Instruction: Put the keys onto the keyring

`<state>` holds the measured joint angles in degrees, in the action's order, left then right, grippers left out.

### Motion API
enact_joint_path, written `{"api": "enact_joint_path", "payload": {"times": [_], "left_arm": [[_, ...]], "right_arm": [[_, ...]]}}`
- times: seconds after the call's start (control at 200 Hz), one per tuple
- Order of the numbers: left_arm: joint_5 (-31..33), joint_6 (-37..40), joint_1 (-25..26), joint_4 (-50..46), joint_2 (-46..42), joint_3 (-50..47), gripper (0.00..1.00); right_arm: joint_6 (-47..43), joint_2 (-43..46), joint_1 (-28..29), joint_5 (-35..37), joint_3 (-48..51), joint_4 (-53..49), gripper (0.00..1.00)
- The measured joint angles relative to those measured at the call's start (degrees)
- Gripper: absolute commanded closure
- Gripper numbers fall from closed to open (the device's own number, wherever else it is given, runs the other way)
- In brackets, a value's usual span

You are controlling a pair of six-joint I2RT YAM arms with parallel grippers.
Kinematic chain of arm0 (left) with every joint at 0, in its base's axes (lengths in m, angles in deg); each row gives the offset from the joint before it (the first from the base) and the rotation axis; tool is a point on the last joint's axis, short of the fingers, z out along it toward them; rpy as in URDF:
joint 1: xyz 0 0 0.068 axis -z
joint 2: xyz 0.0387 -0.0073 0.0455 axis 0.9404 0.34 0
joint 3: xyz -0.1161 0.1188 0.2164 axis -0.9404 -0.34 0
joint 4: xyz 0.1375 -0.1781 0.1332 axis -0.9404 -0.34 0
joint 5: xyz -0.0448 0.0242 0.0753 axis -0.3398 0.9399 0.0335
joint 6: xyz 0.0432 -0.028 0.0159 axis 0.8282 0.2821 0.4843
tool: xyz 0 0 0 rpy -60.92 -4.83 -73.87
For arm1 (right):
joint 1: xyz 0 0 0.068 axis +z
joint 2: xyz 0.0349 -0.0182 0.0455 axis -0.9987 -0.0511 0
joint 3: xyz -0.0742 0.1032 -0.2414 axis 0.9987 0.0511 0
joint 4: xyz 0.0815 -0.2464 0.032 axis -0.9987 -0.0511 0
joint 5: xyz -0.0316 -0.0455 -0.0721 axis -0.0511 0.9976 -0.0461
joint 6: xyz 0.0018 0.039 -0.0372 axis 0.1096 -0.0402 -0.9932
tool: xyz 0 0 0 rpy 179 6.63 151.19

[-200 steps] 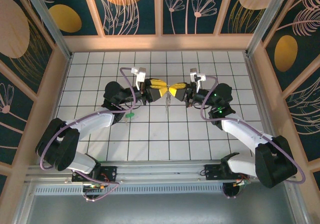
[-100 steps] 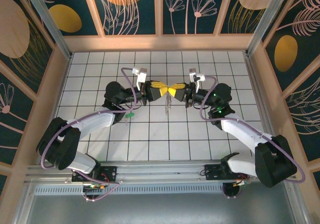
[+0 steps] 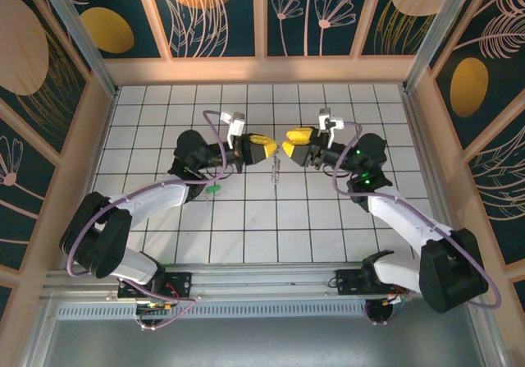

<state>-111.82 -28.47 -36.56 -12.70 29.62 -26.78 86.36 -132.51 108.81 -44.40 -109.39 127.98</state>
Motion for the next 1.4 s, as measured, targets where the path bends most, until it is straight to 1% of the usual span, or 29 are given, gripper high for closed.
{"api": "enact_joint_path", "payload": {"times": [0.08,0.285,0.465,0.53,0.661,0.741,0.836,0.946,1.101,1.211,1.401], "left_arm": [[0.0,3.48,0.0,-4.37,-0.22,1.64,1.0],[0.0,12.02,0.0,-14.27,-0.96,5.16,1.0],[0.15,16.72,0.0,-19.06,-0.96,6.34,1.0],[0.33,18.12,0.0,-20.39,-0.98,6.34,1.0],[0.59,20.63,0.0,-22.53,-1.2,6.36,1.0],[0.7,22.18,0.0,-23.67,-1.29,6.58,1.0],[0.66,24.11,0.0,-25.22,-1.29,6.93,1.0],[0.17,26.88,0.0,-28.94,-1.25,8.11,1.0],[-0.76,30.8,0.0,-33.97,-0.7,11.8,1.0],[-1.33,33.44,0.0,-38.01,0.46,14.29,1.0],[-1.73,36.06,0.0,-42.56,1.4,15.28,1.0]], "right_arm": [[-1.03,2.27,-1.29,1.01,0.42,-2.4,0.4],[-4.35,4.33,-1.99,5.9,0.57,-10.56,0.36],[-7.3,4.07,-2.1,14.6,0.55,-18.91,0.33],[-8.09,3.8,-2.1,18.8,0.55,-21.11,0.31],[-9.7,1.92,-2.14,27.85,-0.35,-25.46,0.3],[-10.27,0.11,-2.21,31.78,-0.7,-26.56,0.29],[-10.23,-0.31,-2.27,34.51,0.33,-26.34,0.23],[-10.34,-0.28,-2.73,34.34,0.42,-26.6,0.26],[-12.24,-0.87,-3.34,30.03,-1.38,-27.67,0.37],[-13.35,-0.92,-3.43,24.7,-1.62,-27.52,0.43],[-13.27,1.36,-4.98,12.31,-0.13,-24.11,0.46]]}}
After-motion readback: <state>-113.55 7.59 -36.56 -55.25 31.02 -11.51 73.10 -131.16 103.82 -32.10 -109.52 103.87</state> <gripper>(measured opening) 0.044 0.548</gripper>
